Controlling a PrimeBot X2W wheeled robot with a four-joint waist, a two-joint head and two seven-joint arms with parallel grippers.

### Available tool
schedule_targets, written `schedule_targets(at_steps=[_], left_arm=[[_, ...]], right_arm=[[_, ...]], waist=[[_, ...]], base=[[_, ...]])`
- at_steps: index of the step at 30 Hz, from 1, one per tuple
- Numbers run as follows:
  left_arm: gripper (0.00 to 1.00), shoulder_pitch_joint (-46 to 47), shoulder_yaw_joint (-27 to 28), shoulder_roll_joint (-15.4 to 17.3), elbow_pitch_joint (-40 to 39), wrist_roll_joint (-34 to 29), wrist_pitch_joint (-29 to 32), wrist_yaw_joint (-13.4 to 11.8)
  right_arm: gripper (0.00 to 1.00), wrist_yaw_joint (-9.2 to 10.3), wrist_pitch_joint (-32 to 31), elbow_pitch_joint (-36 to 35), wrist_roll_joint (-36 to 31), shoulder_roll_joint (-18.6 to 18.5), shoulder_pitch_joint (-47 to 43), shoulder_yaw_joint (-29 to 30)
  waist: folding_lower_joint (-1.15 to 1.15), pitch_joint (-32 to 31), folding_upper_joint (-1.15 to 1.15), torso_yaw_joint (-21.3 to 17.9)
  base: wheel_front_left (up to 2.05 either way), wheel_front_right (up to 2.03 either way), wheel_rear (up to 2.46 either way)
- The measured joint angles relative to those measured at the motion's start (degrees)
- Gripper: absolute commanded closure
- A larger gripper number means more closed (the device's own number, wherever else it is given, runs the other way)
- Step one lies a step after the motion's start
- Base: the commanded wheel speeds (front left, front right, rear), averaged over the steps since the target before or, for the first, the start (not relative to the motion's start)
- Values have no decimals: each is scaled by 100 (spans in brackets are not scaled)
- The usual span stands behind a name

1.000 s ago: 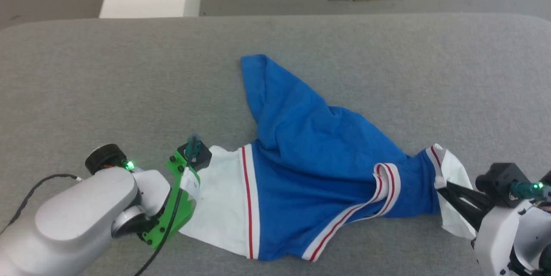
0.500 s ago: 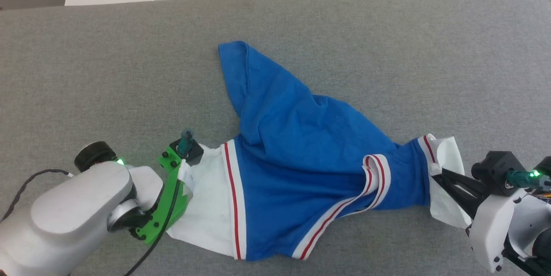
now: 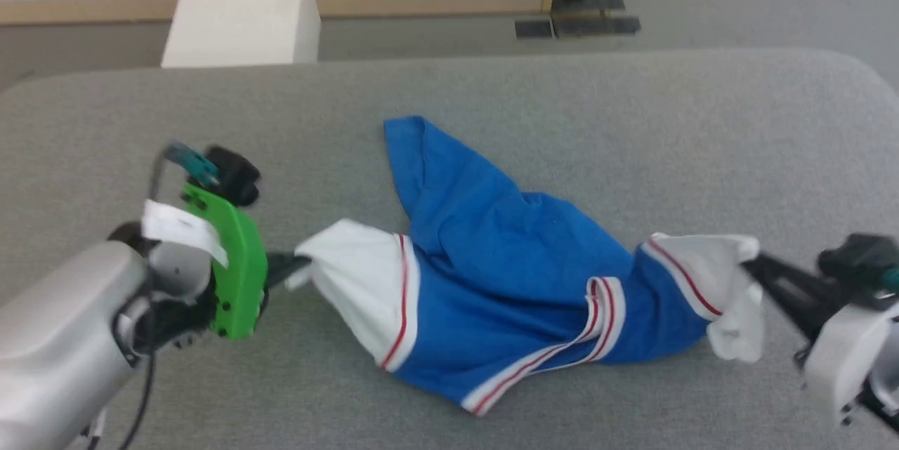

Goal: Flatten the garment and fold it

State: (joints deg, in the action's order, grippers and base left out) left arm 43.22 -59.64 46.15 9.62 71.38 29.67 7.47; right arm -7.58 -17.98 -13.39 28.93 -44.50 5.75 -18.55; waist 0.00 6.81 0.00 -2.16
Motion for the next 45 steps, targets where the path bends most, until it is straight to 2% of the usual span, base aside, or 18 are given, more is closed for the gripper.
schedule_targets(at_steps=[2, 4, 9, 12, 16, 19, 24, 32, 36, 45], left_arm=[[100, 3, 201, 58, -99, 204, -140, -2], [100, 31, 445, 74, -144, 282, -388, -111], [100, 417, 882, 15, -23, 67, -1101, -337], [100, 786, 988, -154, 226, -321, -1447, -466], [100, 1422, 1133, -555, 650, -684, -1789, -654], [100, 2057, 1266, -829, 976, -1022, -2092, -762], [100, 3169, 1439, -1221, 1540, -1535, -2550, -931], [100, 5037, 1626, -1437, 2531, -2329, -3110, -1106], [100, 5781, 1723, -1588, 2896, -2436, -3343, -1106], [100, 6674, 1879, -1972, 3462, -2532, -3594, -1050]], right_arm=[[100, 0, 73, -14, -7, -74, 8, 204], [100, 0, 145, -44, 37, -127, 43, 372], [100, 0, 264, -76, 87, -145, 563, 564], [100, 0, 394, 111, 200, -125, 1113, 576], [100, 0, 547, 535, 199, -116, 2096, 479], [100, 0, 654, 956, 170, -71, 2977, 363], [100, 0, 940, 1936, -80, 235, 4603, 200], [100, 0, 1452, 3387, -924, 714, 6921, -74], [100, 0, 1769, 3984, -1289, 904, 7919, -18], [100, 0, 2356, 5161, -1731, 972, 9485, -12]], waist=[[0, -131, 0, 40], [0, -257, 0, 89], [0, -428, 0, 222], [0, -428, 0, 285], [0, -278, 0, 329], [0, -87, 0, 340], [0, 378, 0, 331], [1, 1282, 0, 245], [1, 1729, 0, 173], [1, 2505, 0, 22]], base=[[0, 0, 0], [0, 0, 0], [0, 0, 0], [0, 0, 0], [0, 0, 0], [0, 0, 0], [0, 0, 0], [0, 0, 0], [0, 0, 0], [0, 0, 0]])
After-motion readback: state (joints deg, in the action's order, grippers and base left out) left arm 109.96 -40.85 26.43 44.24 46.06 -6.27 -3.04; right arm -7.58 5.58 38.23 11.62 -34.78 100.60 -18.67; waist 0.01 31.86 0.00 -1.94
